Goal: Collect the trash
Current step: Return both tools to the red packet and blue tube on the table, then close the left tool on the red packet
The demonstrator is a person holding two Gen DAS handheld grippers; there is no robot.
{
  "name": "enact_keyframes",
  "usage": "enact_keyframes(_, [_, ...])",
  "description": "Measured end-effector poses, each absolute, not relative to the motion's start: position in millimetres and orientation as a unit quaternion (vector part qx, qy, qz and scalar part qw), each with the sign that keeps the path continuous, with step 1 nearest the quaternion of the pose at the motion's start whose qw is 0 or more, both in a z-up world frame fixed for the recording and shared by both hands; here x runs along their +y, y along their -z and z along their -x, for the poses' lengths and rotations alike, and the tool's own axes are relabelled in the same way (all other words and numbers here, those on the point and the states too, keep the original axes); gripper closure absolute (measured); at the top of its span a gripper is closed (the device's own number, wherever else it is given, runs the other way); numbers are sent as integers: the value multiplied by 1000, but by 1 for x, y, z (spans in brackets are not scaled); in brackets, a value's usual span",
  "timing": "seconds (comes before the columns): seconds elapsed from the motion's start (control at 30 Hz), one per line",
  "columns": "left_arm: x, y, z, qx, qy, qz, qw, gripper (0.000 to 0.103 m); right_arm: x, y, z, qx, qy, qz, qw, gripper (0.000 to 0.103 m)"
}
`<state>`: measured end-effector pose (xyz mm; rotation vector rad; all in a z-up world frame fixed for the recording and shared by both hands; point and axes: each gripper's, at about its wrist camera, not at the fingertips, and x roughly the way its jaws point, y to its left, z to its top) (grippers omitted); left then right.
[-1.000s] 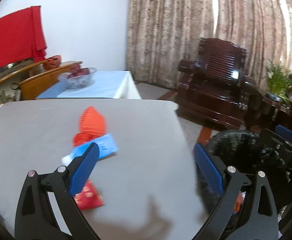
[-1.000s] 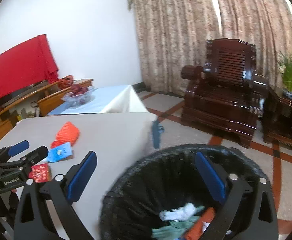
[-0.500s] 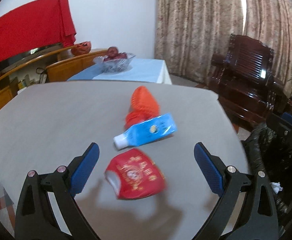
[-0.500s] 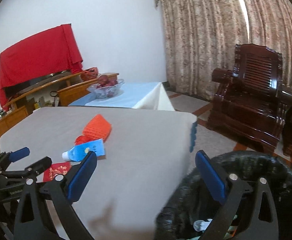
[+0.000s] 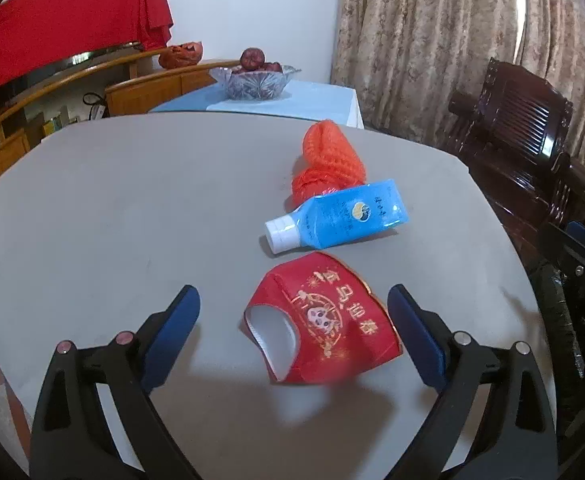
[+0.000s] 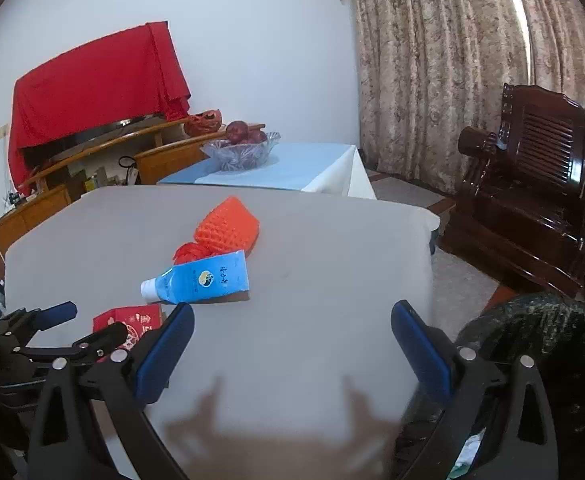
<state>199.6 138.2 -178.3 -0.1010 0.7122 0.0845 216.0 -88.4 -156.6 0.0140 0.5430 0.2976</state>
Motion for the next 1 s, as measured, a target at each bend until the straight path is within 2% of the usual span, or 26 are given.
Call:
enact_keyframes(0.13, [142,187,-205,365,-38,61,928,26,-83,162,-220,272,-150,-7,950,6])
enact_keyframes(0.27, [145,195,-210,381,-30,82,920,29,-80,166,-223,276,-154,-4,949,6])
enact_keyframes(0.33, [145,201,-212,392,-19,94,915,38,-79,168,-225,278,-154,-4,948,6])
enact_keyframes(0.5, [144,205,-214,393,-7,111,913,46,-80,172,-226,283,-155,-5,947,6])
enact_keyframes(0.63, [147,204,-213,386,-8,127,914,61,-78,173,-229,285,-155,-5,946,6])
enact_keyframes(1.0, [145,188,-209,354,-10,113,928,65,-72,167,-239,277,-155,-7,948,6])
